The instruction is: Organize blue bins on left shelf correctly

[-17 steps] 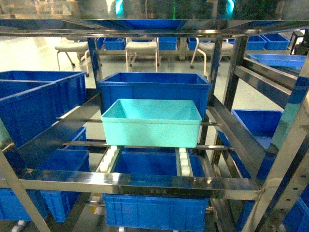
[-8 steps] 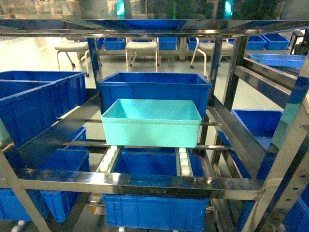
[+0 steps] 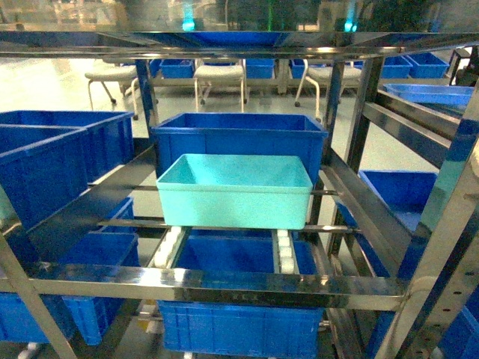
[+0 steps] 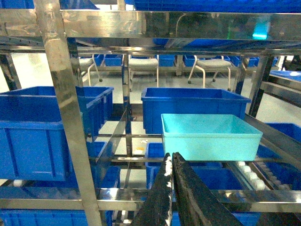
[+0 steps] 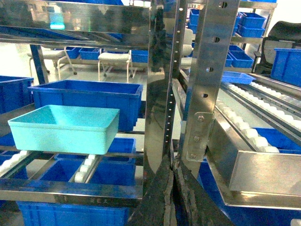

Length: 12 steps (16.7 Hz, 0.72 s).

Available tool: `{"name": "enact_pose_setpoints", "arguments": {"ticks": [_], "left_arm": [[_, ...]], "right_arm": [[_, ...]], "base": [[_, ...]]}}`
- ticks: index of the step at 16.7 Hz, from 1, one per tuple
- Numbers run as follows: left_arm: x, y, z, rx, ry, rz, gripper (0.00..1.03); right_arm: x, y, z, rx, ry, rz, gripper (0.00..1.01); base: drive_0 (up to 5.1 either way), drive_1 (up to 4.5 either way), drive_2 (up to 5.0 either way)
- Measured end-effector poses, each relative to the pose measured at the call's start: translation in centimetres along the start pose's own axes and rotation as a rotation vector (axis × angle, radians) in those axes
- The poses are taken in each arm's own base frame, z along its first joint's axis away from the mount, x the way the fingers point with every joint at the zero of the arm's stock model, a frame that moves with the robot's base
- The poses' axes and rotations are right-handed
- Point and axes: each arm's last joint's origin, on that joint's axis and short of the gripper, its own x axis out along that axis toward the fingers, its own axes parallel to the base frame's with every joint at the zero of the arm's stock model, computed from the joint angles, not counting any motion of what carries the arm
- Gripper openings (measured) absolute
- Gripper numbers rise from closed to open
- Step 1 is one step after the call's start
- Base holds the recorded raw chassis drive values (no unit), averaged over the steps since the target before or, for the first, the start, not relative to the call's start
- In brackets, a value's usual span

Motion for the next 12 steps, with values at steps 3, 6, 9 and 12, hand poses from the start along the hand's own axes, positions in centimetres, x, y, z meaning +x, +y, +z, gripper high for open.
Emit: {"name": "enact_pose_setpoints", "arguments": {"ticks": [3,6,9,12], "left_arm": [[0.00,0.00,0.01,0.000,-0.001,0.000,0.02],[0.00,0.00,0.01,0.000,-0.001,0.000,0.32],[0.00,0.00,0.01,0.000,-0.001,0.000,0.74],[0.00,0.00,0.01,0.000,-0.001,0.000,0.88]], "right_arm": [[0.00,0.00,-0.02,0.000,0.002,-0.001,0.02],[0.00,0.00,-0.02,0.000,0.002,0.000,0.31],[0.00,0.00,-0.02,0.000,0.002,0.000,0.73],[0.00,0.00,-0.02,0.000,0.002,0.000,0.88]], "base": [[0.0,0.00,0.0],[0.0,0.00,0.0],[0.0,0.00,0.0],[0.0,0.00,0.0]]}}
